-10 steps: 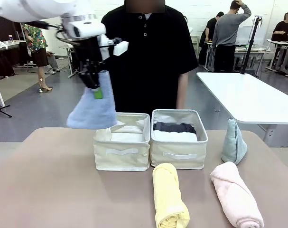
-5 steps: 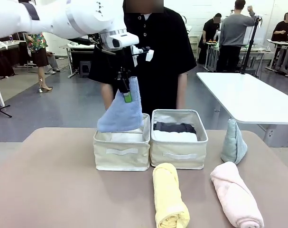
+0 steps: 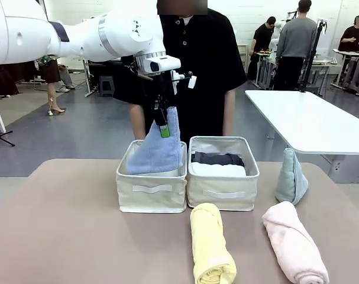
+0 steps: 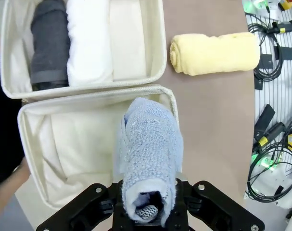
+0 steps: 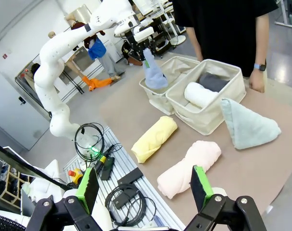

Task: Sort the towels based on their folding style.
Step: Pick up one triangle-folded towel and place it in the left Fabric basket.

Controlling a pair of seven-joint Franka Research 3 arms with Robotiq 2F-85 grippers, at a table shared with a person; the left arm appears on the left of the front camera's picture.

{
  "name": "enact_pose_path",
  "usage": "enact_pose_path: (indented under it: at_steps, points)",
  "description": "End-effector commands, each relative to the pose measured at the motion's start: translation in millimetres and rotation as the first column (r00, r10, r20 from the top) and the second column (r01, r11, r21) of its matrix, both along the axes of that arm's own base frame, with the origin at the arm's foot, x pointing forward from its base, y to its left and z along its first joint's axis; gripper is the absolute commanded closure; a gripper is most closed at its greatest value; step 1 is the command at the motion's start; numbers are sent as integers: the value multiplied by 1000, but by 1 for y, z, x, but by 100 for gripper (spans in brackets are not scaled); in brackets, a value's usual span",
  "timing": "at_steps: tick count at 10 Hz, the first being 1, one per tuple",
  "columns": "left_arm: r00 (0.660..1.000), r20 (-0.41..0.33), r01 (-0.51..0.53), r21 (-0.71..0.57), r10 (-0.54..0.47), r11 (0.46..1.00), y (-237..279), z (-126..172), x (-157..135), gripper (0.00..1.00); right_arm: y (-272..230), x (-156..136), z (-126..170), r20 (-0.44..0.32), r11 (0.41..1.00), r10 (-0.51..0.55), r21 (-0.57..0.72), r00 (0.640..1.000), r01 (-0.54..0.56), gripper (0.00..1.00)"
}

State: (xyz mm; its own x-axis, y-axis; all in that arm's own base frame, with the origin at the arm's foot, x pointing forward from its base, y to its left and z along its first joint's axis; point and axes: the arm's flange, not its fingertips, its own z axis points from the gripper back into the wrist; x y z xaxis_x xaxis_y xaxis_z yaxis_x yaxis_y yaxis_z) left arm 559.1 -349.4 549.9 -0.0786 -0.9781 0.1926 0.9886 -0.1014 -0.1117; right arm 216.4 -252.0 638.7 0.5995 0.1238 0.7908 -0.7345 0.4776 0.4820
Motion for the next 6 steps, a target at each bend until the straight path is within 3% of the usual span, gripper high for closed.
enact_pose_path:
  at_steps: [1,6]
  points:
    - [1000,-14,-1,38,1,999,-9,-3,8,79,0,0,3,23,1000,6,20,1000,-6,0]
    - [998,-64,21,89,-16,996,-22,-61,11,79,0,0,3,23,1000,6,20,1000,-6,0]
